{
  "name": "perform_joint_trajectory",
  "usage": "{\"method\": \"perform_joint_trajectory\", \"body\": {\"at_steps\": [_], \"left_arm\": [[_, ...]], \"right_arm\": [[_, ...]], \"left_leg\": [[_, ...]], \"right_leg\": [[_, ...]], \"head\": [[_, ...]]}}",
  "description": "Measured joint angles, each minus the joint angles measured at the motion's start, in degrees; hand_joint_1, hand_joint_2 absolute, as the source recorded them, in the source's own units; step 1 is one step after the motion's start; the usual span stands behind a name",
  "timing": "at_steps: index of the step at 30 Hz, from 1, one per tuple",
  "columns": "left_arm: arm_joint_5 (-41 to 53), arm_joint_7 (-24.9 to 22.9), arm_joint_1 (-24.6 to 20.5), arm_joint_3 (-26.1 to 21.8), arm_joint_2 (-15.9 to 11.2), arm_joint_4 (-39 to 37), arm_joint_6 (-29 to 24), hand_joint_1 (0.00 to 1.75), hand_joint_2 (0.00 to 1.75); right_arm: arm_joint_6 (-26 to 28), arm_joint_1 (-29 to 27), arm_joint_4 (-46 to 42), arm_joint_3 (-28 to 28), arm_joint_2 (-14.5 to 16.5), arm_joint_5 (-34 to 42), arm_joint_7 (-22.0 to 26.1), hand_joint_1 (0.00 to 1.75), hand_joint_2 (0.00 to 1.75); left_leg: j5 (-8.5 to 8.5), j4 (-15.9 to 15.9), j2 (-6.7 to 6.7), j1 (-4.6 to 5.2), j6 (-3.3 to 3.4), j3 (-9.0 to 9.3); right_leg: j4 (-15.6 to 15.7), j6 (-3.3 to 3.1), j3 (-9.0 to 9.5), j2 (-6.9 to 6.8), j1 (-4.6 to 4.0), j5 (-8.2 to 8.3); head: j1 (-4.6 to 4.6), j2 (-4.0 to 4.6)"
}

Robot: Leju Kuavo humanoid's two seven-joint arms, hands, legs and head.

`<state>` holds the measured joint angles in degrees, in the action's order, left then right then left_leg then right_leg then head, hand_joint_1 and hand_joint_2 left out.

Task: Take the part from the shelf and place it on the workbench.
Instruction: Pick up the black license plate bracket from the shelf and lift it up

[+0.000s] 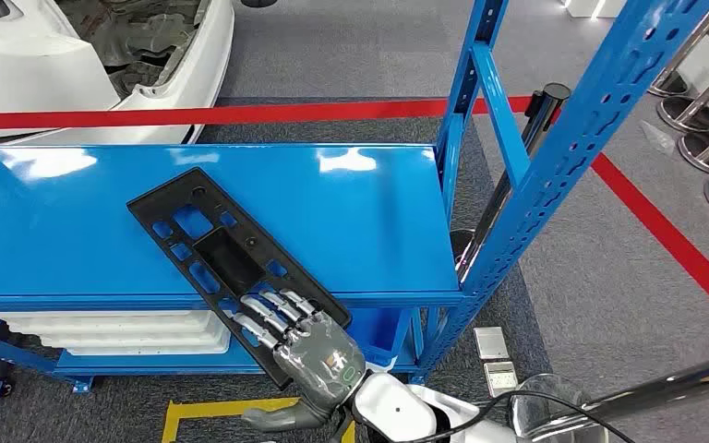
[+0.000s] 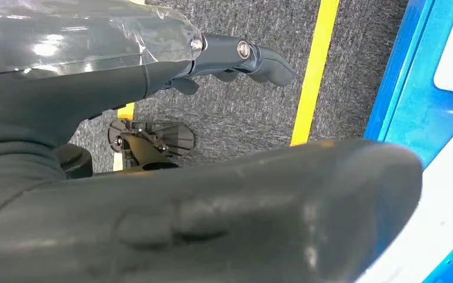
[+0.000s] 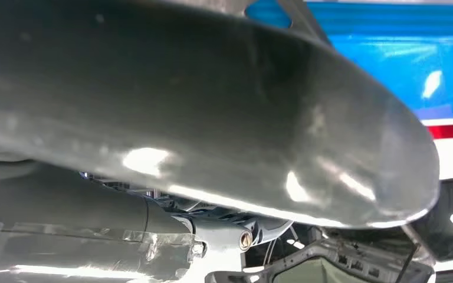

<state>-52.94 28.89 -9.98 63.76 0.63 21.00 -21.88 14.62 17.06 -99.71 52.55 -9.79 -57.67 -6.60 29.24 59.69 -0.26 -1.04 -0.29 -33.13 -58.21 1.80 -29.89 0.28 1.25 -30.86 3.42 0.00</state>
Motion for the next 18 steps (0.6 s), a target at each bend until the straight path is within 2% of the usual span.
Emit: {"method": "perform_joint_trajectory", "body": {"at_steps": [8,18], "left_arm": [[-0.7,0.3,0.1,-0.4,0.0,0.0,0.0,0.00,0.00],[-1.1,0.3,0.4,-1.0,0.0,0.0,-0.3,0.00,0.00]], "right_arm": [[-3.2,-0.5,0.1,0.8,0.0,-3.5,-1.9,0.00,0.00],[-6.9,-1.1,0.4,1.1,-0.4,-9.6,-7.0,0.00,0.00]], "left_leg": [[0.00,0.0,0.00,0.00,0.00,0.00],[0.01,0.0,0.00,0.00,-0.01,0.00]], "right_leg": [[0.0,-0.01,0.00,0.00,0.00,0.00],[0.0,-0.01,0.00,0.00,0.00,-0.01]], "head": [[0.01,0.00],[0.01,0.00]]}}
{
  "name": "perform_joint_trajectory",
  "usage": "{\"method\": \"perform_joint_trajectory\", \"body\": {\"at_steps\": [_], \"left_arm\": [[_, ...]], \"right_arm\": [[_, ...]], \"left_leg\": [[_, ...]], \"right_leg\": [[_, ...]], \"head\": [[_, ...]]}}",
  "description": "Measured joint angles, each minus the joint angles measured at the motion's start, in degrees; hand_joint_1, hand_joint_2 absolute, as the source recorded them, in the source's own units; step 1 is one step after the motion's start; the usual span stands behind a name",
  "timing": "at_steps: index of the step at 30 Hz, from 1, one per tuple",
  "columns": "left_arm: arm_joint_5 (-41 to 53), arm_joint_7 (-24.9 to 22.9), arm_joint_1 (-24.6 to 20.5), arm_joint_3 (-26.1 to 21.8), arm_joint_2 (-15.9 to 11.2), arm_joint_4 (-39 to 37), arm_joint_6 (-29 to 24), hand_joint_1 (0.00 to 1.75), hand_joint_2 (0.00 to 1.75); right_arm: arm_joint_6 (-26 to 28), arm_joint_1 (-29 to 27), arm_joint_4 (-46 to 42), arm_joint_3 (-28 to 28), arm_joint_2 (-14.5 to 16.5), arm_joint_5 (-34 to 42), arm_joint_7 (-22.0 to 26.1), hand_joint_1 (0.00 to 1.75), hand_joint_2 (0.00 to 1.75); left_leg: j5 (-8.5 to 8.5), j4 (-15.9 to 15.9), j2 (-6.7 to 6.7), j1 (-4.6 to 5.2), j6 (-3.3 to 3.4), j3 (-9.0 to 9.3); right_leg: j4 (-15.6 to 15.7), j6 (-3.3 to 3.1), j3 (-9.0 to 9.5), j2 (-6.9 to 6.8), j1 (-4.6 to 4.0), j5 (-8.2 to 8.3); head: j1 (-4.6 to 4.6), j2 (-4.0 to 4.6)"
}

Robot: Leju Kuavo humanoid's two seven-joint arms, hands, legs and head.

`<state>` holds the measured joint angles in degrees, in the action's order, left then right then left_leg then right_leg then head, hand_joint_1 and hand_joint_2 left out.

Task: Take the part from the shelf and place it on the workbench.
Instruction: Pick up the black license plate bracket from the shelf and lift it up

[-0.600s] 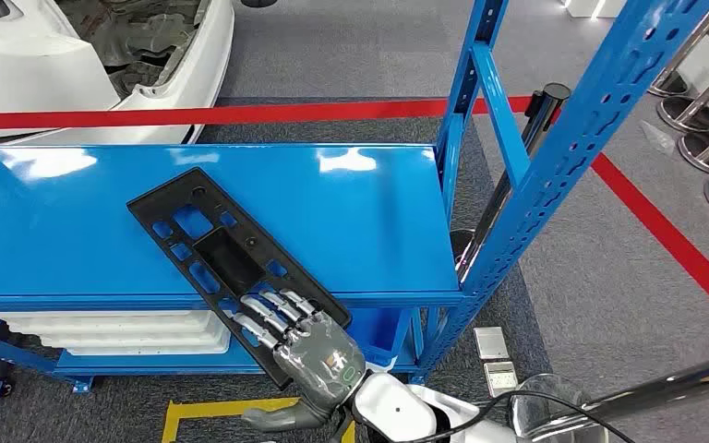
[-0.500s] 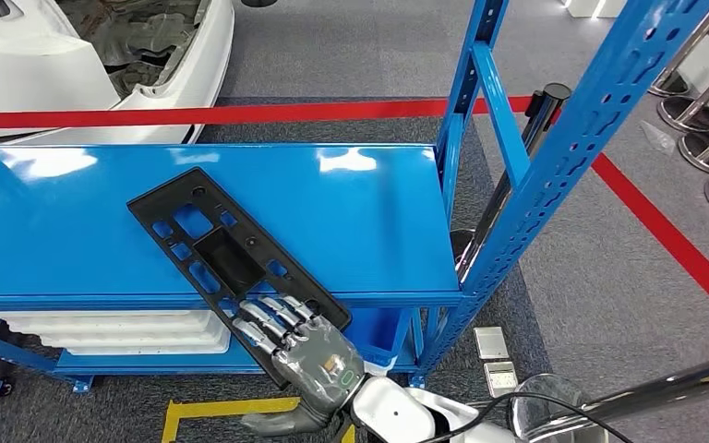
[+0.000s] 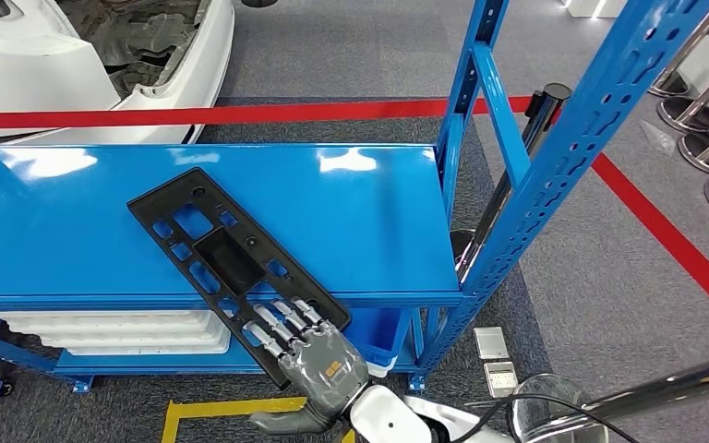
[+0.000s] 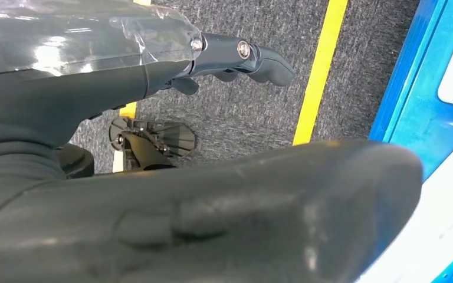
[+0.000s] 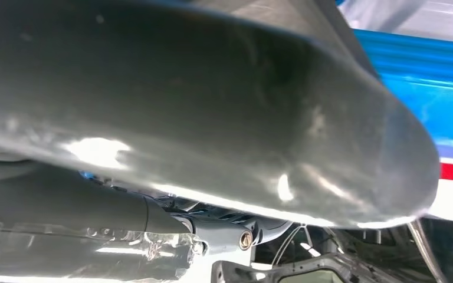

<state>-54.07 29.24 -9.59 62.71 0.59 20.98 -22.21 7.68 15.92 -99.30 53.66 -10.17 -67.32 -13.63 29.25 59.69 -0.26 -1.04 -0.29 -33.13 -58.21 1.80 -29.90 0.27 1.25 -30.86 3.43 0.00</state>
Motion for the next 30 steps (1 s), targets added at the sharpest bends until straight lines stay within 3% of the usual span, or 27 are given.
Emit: {"method": "perform_joint_trajectory", "body": {"at_steps": [11,30], "left_arm": [[-0.5,0.0,0.0,0.0,-0.1,0.0,-0.1,0.00,0.00],[-0.3,-0.6,0.0,-0.1,-0.5,0.0,-0.1,0.00,0.00]], "right_arm": [[-5.3,-1.6,0.0,-0.1,-0.9,-6.0,-5.3,0.00,0.00],[-11.2,-4.7,0.4,-1.7,-2.2,-5.7,-7.7,0.00,0.00]], "left_leg": [[0.01,0.0,0.00,0.00,-0.02,0.00],[0.02,0.0,0.00,0.00,-0.02,0.00]], "right_leg": [[0.0,0.00,0.00,0.00,0.00,0.00],[0.0,-0.03,-0.01,0.00,0.00,-0.02]], "head": [[-0.01,0.00],[-0.01,0.00]]}}
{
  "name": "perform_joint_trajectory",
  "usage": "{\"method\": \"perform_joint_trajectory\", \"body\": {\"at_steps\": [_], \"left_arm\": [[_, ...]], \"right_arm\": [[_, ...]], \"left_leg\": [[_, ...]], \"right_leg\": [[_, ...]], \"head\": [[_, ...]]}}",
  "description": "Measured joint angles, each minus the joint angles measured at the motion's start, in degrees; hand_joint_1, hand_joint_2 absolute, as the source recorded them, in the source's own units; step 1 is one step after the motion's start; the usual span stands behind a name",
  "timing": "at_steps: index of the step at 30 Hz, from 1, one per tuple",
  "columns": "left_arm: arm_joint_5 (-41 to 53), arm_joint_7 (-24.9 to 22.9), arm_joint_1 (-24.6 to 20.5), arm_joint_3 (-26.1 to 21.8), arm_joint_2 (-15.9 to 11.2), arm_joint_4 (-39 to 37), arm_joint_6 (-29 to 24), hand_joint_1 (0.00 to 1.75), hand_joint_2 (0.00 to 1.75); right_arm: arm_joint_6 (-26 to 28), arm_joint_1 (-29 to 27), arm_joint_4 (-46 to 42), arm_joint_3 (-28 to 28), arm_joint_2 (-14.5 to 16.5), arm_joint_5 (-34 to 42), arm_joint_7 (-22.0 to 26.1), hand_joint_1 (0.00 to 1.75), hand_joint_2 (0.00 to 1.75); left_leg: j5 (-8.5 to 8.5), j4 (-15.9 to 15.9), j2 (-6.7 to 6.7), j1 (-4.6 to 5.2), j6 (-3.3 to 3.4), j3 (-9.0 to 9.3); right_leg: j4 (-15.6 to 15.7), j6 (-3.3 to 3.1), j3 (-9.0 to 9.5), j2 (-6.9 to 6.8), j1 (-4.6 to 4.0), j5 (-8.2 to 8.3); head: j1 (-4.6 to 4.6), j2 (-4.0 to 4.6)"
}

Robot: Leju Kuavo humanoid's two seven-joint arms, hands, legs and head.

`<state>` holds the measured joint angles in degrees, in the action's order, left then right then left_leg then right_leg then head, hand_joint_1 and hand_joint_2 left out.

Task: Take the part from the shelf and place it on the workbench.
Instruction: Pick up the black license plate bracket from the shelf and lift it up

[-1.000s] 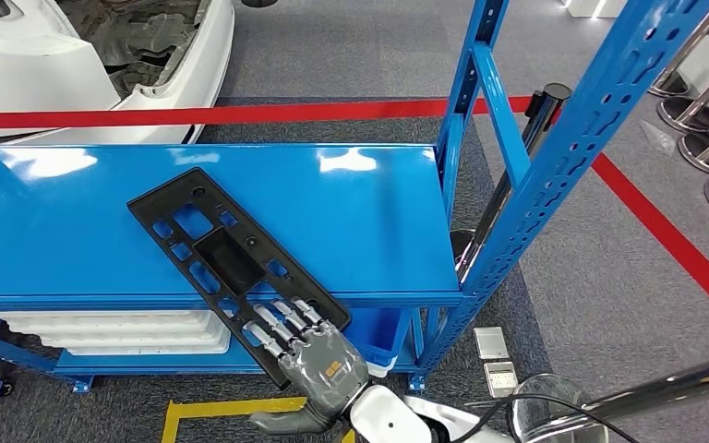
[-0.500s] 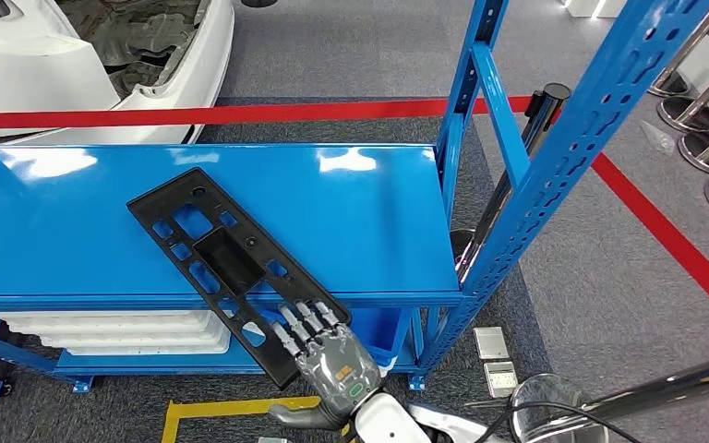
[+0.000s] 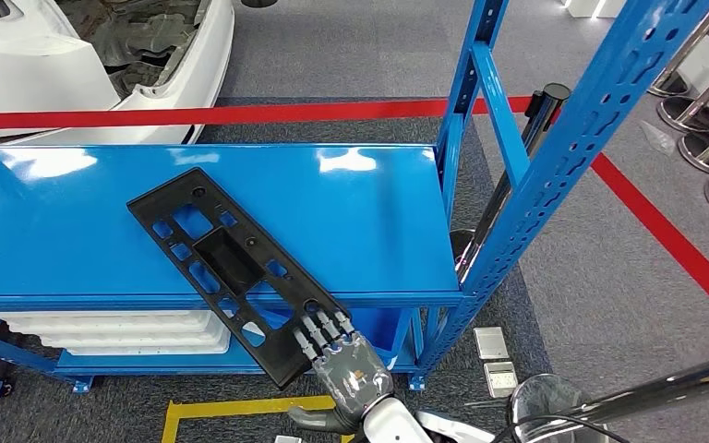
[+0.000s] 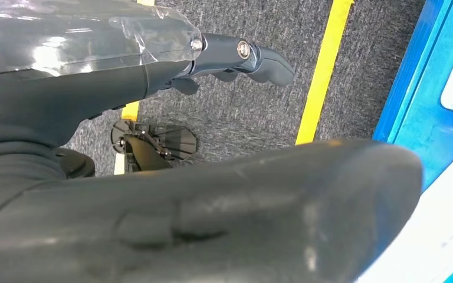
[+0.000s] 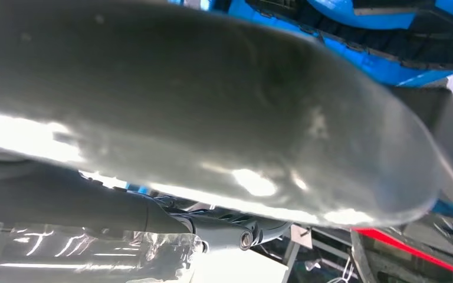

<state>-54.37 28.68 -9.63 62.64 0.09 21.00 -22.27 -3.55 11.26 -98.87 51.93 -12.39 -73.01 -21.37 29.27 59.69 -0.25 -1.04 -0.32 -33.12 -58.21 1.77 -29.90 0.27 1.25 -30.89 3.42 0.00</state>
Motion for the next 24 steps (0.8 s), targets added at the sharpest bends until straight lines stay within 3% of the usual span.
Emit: {"method": "perform_joint_trajectory", "body": {"at_steps": [16,24], "left_arm": [[0.5,-0.7,-0.1,0.0,-0.1,0.0,0.0,0.00,0.00],[0.9,-1.1,-0.1,0.0,-0.2,0.0,-0.2,0.00,0.00]], "right_arm": [[-0.5,1.6,4.6,-1.3,-0.7,-0.1,-0.8,0.00,0.00],[2.2,4.5,7.5,-1.9,-1.2,-1.6,-1.0,0.00,0.00]], "left_leg": [[0.00,0.0,0.00,0.00,0.00,0.00],[0.00,0.0,0.00,0.00,0.00,0.00]], "right_leg": [[0.0,0.00,0.01,0.00,0.00,0.00],[0.0,0.00,0.01,0.00,0.00,0.00]], "head": [[0.01,0.00],[0.00,0.00]]}}
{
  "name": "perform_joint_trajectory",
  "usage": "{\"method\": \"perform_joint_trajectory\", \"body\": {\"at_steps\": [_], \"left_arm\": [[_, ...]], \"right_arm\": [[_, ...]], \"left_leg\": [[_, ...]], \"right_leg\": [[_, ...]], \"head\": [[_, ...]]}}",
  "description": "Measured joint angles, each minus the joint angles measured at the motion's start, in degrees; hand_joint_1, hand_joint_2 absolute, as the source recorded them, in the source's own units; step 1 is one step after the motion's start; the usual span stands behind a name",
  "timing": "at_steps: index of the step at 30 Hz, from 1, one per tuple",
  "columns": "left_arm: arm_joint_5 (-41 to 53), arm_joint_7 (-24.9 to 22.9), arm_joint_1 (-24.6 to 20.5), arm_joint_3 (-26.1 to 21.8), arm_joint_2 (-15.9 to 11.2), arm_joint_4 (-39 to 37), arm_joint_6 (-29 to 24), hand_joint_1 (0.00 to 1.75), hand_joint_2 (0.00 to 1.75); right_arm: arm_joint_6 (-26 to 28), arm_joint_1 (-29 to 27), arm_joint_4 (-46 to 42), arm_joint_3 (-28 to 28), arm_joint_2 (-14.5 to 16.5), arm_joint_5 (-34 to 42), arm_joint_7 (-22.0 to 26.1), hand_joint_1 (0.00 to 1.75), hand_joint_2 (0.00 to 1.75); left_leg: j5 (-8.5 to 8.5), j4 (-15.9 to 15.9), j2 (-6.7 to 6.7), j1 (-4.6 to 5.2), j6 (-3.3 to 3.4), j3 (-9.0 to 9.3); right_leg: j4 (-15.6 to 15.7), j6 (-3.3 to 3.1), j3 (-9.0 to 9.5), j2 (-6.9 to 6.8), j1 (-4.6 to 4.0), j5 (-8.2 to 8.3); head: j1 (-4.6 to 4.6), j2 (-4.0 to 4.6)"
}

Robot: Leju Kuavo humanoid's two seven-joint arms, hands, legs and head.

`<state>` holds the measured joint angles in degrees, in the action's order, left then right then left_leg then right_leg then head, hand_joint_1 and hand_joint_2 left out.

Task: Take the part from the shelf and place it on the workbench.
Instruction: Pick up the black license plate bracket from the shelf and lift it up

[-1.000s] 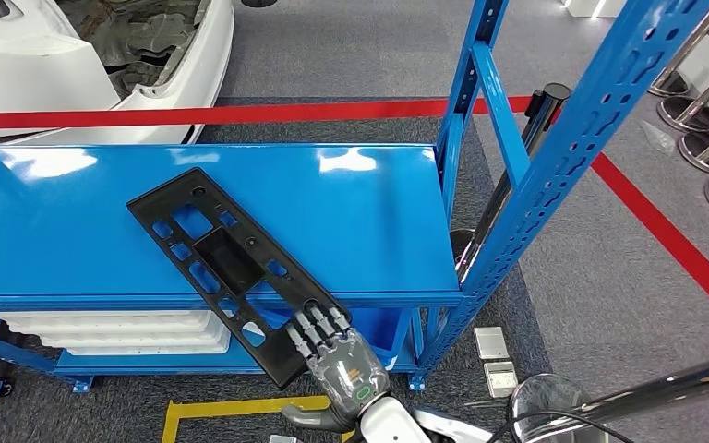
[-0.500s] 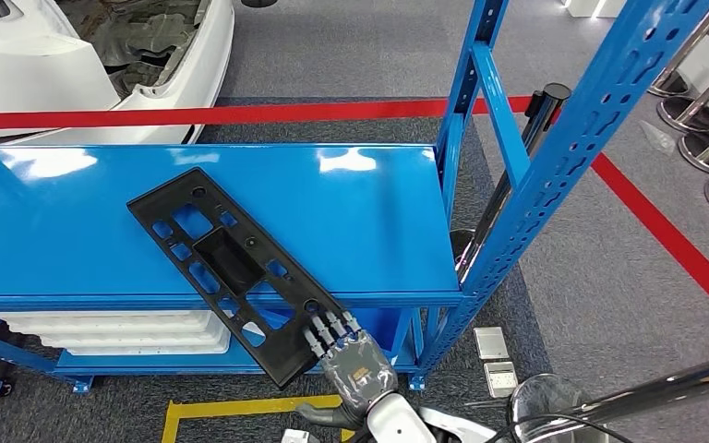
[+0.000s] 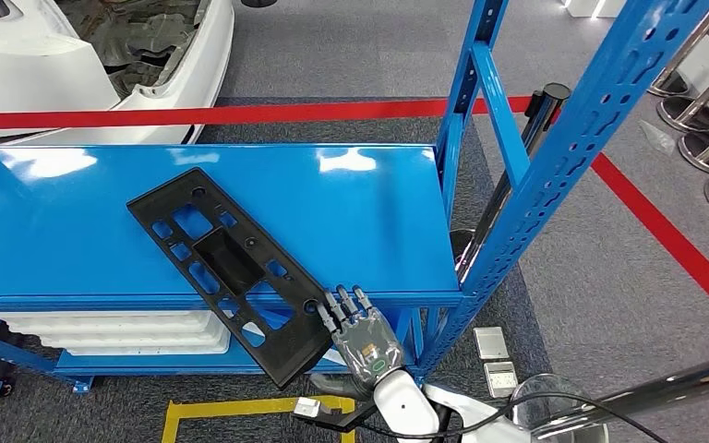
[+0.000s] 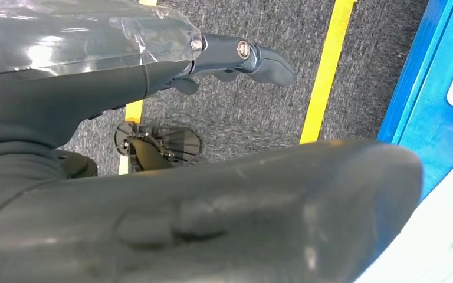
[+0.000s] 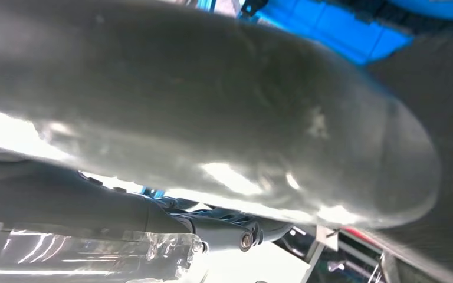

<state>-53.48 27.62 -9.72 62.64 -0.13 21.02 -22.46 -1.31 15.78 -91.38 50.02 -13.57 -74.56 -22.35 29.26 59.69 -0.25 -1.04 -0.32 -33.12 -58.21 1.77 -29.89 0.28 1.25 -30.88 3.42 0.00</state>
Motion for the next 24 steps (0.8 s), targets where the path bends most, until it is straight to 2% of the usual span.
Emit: {"method": "perform_joint_trajectory", "body": {"at_steps": [6,14,18,24], "left_arm": [[0.0,-0.1,0.0,0.0,-0.1,0.0,-0.1,0.00,0.00],[0.0,-0.2,0.0,0.0,-0.1,0.1,-0.1,0.00,0.00],[0.0,-0.2,-0.1,0.0,-0.1,0.2,-0.2,0.00,0.00],[-0.1,-0.2,0.0,0.0,-0.1,0.3,-0.7,0.00,0.00]], "right_arm": [[3.5,2.1,1.5,0.0,-0.1,1.0,1.5,0.00,0.00],[11.0,4.0,3.6,0.0,0.0,5.8,4.7,0.00,0.00],[13.3,4.6,5.0,0.0,0.3,7.8,5.9,0.00,1.75],[14.5,5.9,7.3,0.0,1.0,8.7,6.3,0.00,1.75]], "left_leg": [[0.00,0.0,0.00,0.00,0.00,0.00],[0.00,0.0,0.00,0.00,0.00,-0.01],[0.00,0.0,-0.01,0.00,0.00,-0.01],[0.00,0.0,-0.01,0.00,0.00,-0.01]], "right_leg": [[0.0,0.00,0.00,0.00,0.00,0.00],[0.0,0.00,0.00,-0.01,0.00,0.00],[0.0,0.00,0.01,-0.01,0.00,0.00],[0.0,0.00,0.02,-0.01,0.00,0.00]], "head": [[0.01,0.00],[0.01,0.00],[0.01,0.00],[0.00,0.00]]}}
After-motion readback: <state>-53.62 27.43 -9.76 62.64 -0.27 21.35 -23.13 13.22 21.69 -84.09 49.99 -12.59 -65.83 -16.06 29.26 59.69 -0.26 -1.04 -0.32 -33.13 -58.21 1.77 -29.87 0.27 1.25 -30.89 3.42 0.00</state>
